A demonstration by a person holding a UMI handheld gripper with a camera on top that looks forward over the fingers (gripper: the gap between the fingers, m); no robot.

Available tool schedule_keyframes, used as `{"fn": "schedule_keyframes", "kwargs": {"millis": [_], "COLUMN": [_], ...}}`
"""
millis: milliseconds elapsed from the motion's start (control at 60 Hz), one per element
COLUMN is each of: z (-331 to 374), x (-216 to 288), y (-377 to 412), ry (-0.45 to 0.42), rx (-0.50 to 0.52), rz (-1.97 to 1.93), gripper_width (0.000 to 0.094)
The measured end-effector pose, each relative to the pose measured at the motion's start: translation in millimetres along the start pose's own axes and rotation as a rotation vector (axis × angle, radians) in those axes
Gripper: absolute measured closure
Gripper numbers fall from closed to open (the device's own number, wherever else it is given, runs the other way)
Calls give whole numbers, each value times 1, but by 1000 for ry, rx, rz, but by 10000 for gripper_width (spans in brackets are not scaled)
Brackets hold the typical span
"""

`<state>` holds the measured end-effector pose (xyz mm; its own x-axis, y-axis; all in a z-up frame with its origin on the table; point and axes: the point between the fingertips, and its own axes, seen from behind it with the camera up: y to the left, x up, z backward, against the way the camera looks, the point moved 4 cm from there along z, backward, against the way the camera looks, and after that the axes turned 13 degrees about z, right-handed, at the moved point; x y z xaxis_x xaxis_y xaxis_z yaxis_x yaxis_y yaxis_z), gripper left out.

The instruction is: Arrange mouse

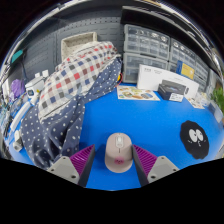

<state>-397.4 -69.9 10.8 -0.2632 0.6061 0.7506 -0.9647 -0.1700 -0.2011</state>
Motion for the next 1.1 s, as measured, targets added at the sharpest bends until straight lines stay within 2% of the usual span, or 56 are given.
{"fn": "schedule_keyframes", "kwargs": {"millis": [133, 233, 367, 517, 533, 650, 750, 883, 950, 1100], "z": [-8, -9, -10, -11, -11, -5, 16, 52, 70, 88], "x": [7, 8, 8, 8, 9, 22, 80, 140, 151, 136], "y": [2, 8, 8, 7, 7, -6, -37, -113, -158, -259], "ry": [13, 21, 40, 67, 69, 126, 19, -112, -159, -181], "rx": [-7, 19, 30, 46, 49, 47, 43, -21, -45, -93], "rz": [-8, -10, -43, -21, -20, 70, 54, 55, 48, 18], "gripper_width": [310, 450, 488, 583, 614, 615, 615, 614, 614, 614]}}
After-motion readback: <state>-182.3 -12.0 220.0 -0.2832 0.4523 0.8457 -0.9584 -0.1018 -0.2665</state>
